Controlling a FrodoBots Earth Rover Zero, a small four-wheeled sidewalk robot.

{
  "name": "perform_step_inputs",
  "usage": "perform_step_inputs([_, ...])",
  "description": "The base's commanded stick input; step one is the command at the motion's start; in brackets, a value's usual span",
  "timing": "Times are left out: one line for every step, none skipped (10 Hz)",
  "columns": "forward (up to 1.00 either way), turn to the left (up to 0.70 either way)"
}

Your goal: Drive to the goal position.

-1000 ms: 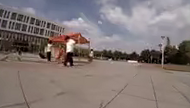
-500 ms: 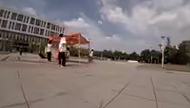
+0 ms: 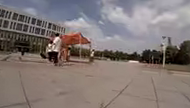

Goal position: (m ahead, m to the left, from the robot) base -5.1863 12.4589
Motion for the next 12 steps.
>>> perform_step_inputs([0.00, 1.00])
perform_step_inputs([0.00, 1.00])
perform_step_inputs([0.00, 1.00])
perform_step_inputs([0.00, 1.00])
perform_step_inputs([0.00, 1.00])
perform_step_inputs([0.00, 1.00])
perform_step_inputs([0.00, 1.00])
perform_step_inputs([0.00, 1.00])
perform_step_inputs([0.00, 1.00])
perform_step_inputs([0.00, 1.00])
perform_step_inputs([0.00, 1.00])
perform_step_inputs([0.00, 1.00])
